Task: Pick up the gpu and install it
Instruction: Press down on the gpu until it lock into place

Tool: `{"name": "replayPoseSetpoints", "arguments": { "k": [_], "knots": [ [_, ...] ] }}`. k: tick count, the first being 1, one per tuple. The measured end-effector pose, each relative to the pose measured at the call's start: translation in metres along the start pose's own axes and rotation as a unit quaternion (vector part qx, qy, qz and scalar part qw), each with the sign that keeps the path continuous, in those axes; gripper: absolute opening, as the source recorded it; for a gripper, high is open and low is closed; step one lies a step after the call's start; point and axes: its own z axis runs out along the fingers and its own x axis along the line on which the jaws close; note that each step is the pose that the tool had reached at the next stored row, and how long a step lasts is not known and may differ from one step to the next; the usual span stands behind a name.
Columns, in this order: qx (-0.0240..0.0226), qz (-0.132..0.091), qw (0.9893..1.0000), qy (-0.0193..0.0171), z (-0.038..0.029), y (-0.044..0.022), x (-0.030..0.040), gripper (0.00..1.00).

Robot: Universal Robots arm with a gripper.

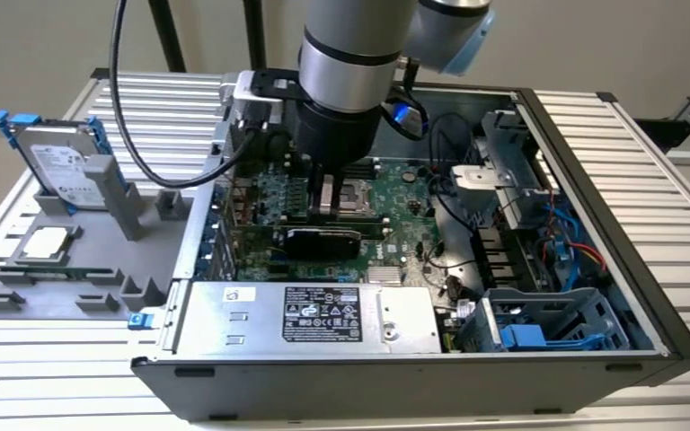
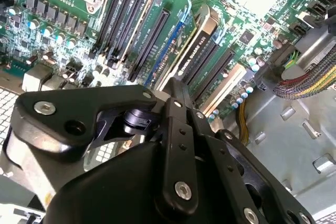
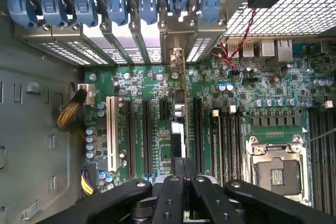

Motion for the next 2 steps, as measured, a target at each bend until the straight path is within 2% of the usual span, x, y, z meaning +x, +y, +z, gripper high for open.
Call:
{"name": "replayPoseSetpoints", "arguments": {
  "k": [2],
  "knots": [
    [0.0000,0.000,1.0000,0.0000,0.0000,0.0000,0.0000,0.00]
  ]
}}
